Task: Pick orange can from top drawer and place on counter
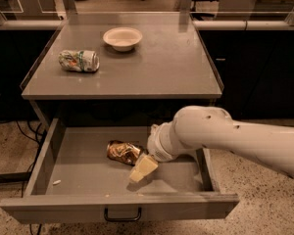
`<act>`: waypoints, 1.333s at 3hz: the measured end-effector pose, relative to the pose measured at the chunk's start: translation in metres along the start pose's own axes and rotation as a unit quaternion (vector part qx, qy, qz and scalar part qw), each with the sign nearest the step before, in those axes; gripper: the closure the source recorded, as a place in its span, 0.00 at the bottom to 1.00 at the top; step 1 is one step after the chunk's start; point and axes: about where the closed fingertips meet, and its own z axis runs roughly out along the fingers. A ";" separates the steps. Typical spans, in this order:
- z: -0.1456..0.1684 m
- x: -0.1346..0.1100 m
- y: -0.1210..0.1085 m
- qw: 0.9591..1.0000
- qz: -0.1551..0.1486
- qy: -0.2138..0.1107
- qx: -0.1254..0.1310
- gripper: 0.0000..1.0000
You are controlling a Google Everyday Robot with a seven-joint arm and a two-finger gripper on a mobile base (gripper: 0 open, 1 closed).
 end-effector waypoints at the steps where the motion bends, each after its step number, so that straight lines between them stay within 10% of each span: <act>1: 0.037 -0.009 0.006 1.000 0.000 -0.004 -0.011 0.00; 3: 0.077 -0.017 0.007 1.000 0.005 -0.012 -0.020 0.00; 4: 0.077 -0.017 0.007 1.000 0.005 -0.012 -0.020 0.19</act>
Offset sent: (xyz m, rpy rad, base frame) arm 0.0278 0.0655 -0.0508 0.0468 0.0130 0.0297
